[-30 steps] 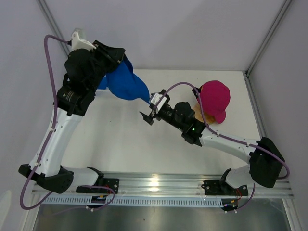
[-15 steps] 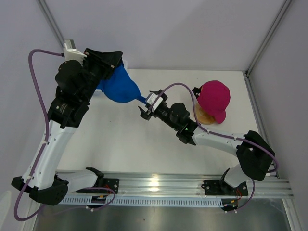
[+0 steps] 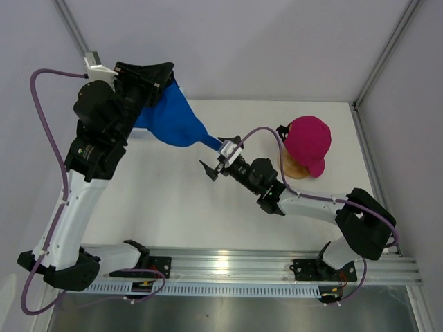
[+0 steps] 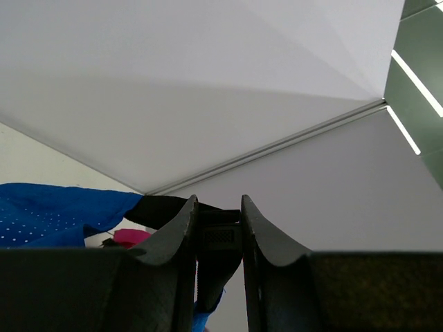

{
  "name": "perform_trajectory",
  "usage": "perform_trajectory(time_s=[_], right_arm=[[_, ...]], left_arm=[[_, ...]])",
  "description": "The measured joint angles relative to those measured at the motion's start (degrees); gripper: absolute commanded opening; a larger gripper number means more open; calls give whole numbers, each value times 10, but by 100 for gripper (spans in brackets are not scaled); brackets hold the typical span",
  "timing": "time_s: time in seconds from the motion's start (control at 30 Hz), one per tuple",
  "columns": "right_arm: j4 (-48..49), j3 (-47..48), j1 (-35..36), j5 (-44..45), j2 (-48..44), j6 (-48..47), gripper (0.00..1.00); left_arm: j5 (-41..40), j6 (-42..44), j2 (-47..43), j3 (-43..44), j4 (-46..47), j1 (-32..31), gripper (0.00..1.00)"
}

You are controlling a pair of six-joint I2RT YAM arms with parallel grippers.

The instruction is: Stack the hats

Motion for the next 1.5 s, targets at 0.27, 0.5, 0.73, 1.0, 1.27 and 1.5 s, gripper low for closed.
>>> perform_trajectory(time_s=[0.27,0.5,0.73,1.0,1.27,1.5], right_arm=[[122,-47,1,15,1,20,99],[224,-63,1,17,31,19,87],[235,-30,3,1,77,4,65],[240,-12,3,15,104,-18,0],[213,-50,-12,-25,17,31,0],[0,-16,-122,-150,-188,233,0]], left_arm=[[43,-41,21,42,-7,5,1],[132,-90,73,90,-38,14,1],[171,-112,95,97,-70,18,1],[180,-116,84,97,-69,25,1],[114,-33,53,55,-31,30,1],[37,118,-18,-82,83,25,68]])
